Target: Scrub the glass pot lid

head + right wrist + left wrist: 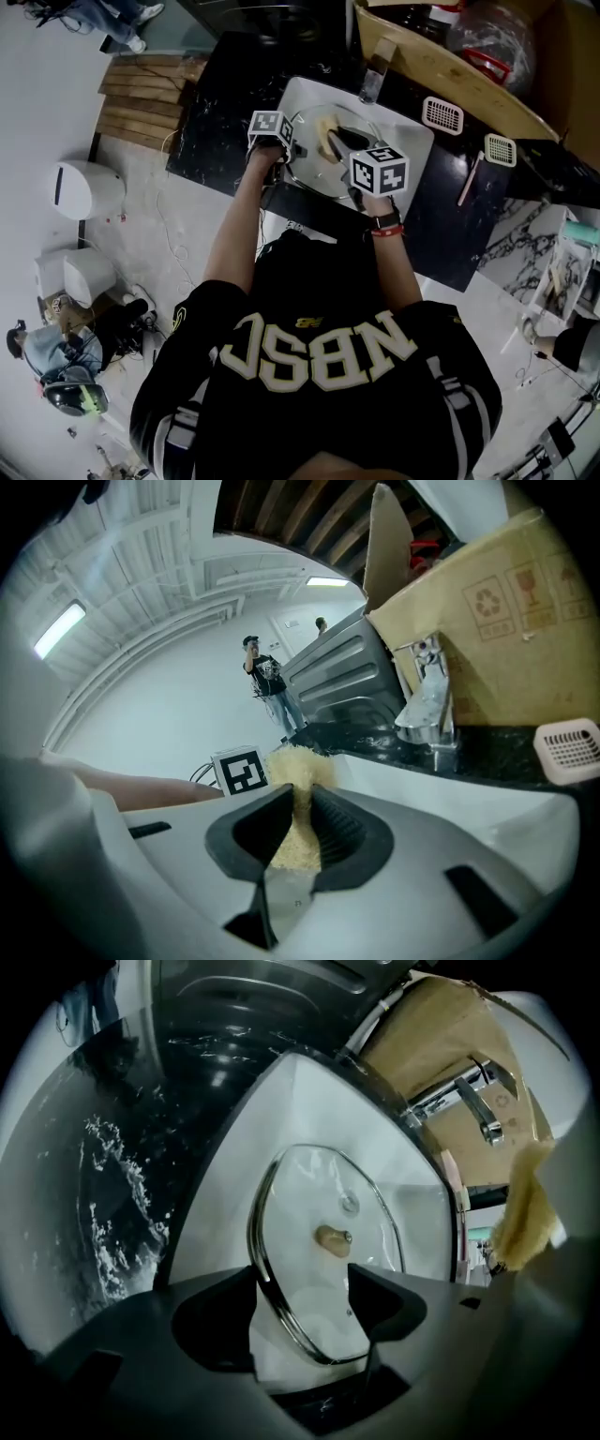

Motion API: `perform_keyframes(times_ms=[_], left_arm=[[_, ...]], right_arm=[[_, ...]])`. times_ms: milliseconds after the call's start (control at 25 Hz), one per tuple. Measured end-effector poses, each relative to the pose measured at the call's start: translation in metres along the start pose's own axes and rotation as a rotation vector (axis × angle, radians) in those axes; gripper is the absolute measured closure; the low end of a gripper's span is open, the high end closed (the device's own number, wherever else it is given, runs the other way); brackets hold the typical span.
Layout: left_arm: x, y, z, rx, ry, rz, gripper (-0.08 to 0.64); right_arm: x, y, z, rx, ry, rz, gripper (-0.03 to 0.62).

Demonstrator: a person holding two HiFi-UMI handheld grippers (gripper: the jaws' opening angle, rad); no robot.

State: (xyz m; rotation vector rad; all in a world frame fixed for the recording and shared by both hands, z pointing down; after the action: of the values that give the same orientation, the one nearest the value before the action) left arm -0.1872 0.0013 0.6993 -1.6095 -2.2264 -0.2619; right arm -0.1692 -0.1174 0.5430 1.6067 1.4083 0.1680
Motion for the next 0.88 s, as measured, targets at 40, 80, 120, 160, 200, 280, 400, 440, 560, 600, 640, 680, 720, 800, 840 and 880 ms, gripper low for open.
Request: perform_keyframes(times_ms=[40, 80, 120, 160, 200, 280, 400, 440, 560, 600, 640, 680, 720, 800, 840, 880], left_arm=[[0.000, 0.000, -0.001, 0.001, -0.006, 0.003, 0.235], [0.001, -0.001, -0.001, -0.001, -0.019, 0.007, 0.238], [0.004, -0.002, 0.000, -0.006, -0.043, 0.009, 0.244], [0.008, -0.003, 0.002, -0.013, -0.079, 0.010, 0.299], [0.013, -0.003, 0.004, -0.021, -0.112, 0.009, 0.419], [0.016, -0.005, 0.007, -0.040, -0.119, 0.008, 0.439], [0.013, -0.010, 0.011, -0.089, -0.037, 0.058, 0.449], [0.012, -0.012, 0.013, -0.118, 0.006, 0.097, 0.455], [0.007, -0.016, 0.020, -0.201, 0.121, 0.192, 0.477], [0.006, -0.015, 0.022, -0.218, 0.136, 0.196, 0.479], [0.005, -0.015, 0.025, -0.232, 0.145, 0.194, 0.482], [0.003, -0.013, 0.027, -0.245, 0.158, 0.193, 0.482], [0.001, -0.012, 0.030, -0.258, 0.178, 0.195, 0.483], [-0.004, -0.009, 0.038, -0.291, 0.226, 0.204, 0.486], [-0.006, -0.008, 0.042, -0.309, 0.246, 0.210, 0.486], [-0.008, -0.006, 0.045, -0.327, 0.262, 0.216, 0.488]], right_arm=[[-0.001, 0.000, 0.001, -0.001, 0.003, -0.002, 0.523], [-0.002, 0.001, 0.002, -0.002, 0.006, -0.004, 0.523], [-0.004, 0.002, 0.002, -0.002, 0.008, -0.008, 0.523], [-0.005, 0.003, 0.003, -0.003, 0.010, -0.011, 0.523], [-0.006, 0.004, 0.004, -0.003, 0.012, -0.015, 0.523], [-0.007, 0.006, 0.004, -0.003, 0.015, -0.022, 0.523], [-0.007, 0.007, 0.003, -0.003, 0.017, -0.026, 0.523], [-0.006, 0.007, 0.003, -0.003, 0.015, -0.026, 0.523], [-0.004, 0.008, 0.001, 0.000, 0.005, -0.023, 0.523], [-0.004, 0.010, -0.001, 0.003, -0.001, -0.023, 0.523], [-0.004, 0.012, -0.002, 0.006, -0.007, -0.023, 0.523], [-0.004, 0.014, -0.003, 0.008, -0.009, -0.024, 0.523], [-0.004, 0.014, -0.003, 0.009, -0.007, -0.025, 0.523], [-0.005, 0.014, -0.001, 0.010, 0.000, -0.030, 0.523], [-0.006, 0.014, 0.000, 0.010, 0.004, -0.034, 0.523], [-0.007, 0.015, 0.000, 0.012, 0.007, -0.040, 0.523]])
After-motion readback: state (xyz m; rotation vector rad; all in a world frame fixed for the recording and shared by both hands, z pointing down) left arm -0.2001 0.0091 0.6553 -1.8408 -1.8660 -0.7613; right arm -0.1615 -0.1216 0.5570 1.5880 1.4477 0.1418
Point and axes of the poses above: the fingertips, and each gripper's own axes: z backward along the fingers, x to its left, y out of its underside, the point moved 1 cm from there along z, backward along the fingers, and after that the axes turned 6 degrees about x, right-handed, at the moved point
